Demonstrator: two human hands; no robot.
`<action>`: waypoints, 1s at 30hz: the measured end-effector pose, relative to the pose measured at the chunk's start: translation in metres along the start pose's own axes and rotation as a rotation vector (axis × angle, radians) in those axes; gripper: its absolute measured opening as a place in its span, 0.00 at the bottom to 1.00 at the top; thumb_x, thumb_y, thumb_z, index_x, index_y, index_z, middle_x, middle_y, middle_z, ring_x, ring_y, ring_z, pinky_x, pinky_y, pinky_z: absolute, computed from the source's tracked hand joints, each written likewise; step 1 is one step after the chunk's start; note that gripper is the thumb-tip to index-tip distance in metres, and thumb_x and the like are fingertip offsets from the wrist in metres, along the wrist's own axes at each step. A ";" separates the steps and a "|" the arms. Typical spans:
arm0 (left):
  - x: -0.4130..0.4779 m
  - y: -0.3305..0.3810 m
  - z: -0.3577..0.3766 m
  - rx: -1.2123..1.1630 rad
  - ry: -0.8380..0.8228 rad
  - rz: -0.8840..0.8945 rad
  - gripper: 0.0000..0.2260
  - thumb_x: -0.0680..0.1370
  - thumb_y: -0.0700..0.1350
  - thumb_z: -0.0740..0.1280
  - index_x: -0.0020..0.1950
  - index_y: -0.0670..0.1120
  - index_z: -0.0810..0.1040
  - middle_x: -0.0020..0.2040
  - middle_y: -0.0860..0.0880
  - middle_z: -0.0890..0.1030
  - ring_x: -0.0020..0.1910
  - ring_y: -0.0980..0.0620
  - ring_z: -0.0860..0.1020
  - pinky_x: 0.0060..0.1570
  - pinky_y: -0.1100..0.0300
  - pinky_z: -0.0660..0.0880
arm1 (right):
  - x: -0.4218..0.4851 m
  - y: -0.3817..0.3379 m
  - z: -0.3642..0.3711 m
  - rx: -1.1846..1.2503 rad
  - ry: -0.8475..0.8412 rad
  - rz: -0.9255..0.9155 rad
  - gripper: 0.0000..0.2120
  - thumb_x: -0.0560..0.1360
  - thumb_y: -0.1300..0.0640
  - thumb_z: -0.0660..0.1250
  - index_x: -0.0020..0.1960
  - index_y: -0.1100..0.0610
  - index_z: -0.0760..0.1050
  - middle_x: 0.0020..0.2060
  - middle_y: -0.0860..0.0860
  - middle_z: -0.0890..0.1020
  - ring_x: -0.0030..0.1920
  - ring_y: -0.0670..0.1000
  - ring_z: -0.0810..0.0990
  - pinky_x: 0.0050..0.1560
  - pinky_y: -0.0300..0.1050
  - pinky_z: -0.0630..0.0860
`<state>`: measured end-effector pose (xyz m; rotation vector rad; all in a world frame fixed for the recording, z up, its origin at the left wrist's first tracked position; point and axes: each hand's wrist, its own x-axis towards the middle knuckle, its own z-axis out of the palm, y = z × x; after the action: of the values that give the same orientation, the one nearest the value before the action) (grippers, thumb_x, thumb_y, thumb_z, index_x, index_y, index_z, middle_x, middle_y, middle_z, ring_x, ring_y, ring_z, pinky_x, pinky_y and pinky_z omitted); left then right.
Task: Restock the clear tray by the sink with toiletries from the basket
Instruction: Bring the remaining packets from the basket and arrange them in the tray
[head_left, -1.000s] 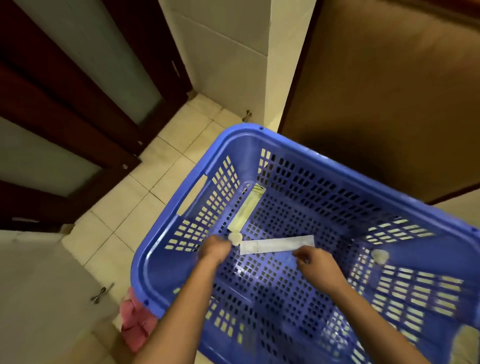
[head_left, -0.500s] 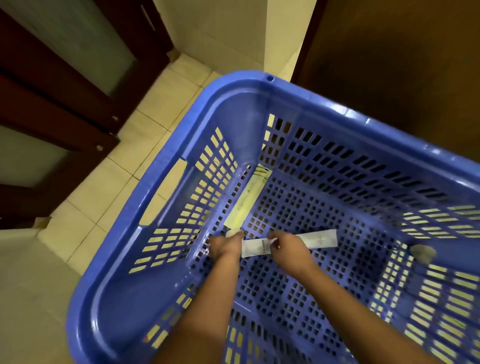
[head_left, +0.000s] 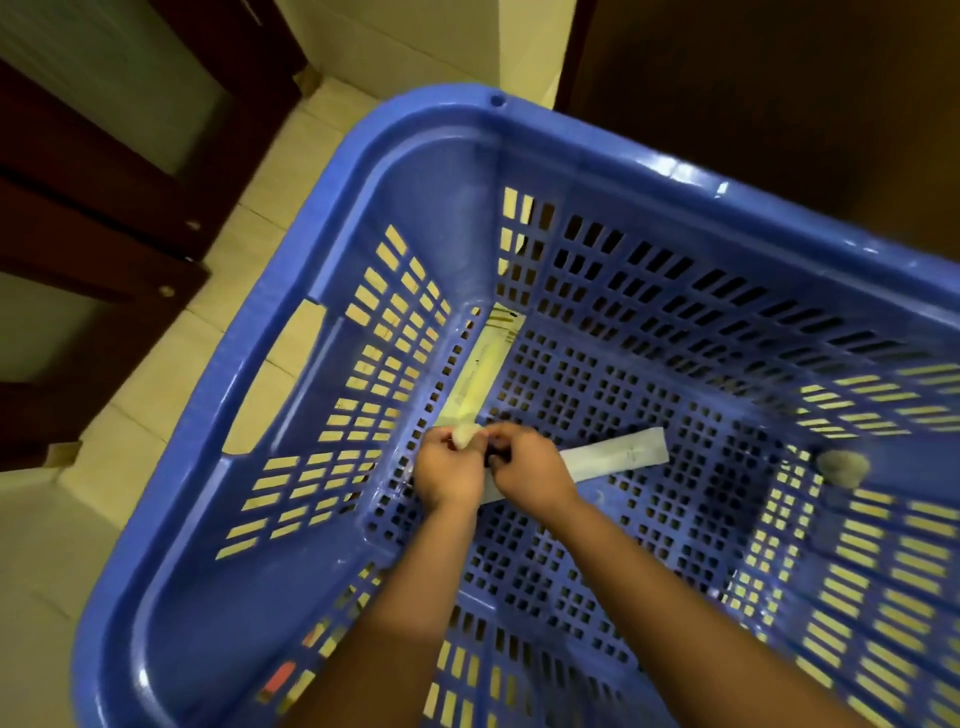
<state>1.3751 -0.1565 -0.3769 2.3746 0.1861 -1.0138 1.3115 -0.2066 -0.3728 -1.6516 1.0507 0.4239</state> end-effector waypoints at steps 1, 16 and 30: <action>-0.005 0.004 0.001 -0.047 -0.045 0.009 0.11 0.76 0.45 0.69 0.55 0.41 0.76 0.51 0.43 0.80 0.44 0.45 0.75 0.44 0.54 0.73 | -0.005 0.003 -0.006 0.054 0.028 0.005 0.15 0.79 0.63 0.59 0.65 0.56 0.72 0.59 0.55 0.78 0.54 0.56 0.78 0.52 0.48 0.75; -0.101 0.020 0.081 -0.309 -0.723 -0.249 0.13 0.77 0.42 0.68 0.60 0.44 0.74 0.54 0.45 0.79 0.41 0.53 0.78 0.33 0.65 0.74 | -0.108 0.162 -0.132 -0.139 0.706 0.593 0.21 0.74 0.67 0.61 0.67 0.65 0.65 0.66 0.64 0.65 0.46 0.66 0.75 0.38 0.49 0.66; -0.108 0.000 0.097 -0.220 -0.654 -0.270 0.11 0.77 0.42 0.67 0.58 0.45 0.74 0.49 0.48 0.79 0.40 0.54 0.77 0.35 0.64 0.73 | -0.057 0.195 -0.144 -0.842 0.293 0.579 0.19 0.79 0.65 0.54 0.70 0.60 0.61 0.65 0.60 0.70 0.61 0.62 0.74 0.51 0.50 0.75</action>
<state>1.2377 -0.1989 -0.3560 1.7432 0.3530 -1.7378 1.0899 -0.3185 -0.3960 -2.1541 1.7289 1.1483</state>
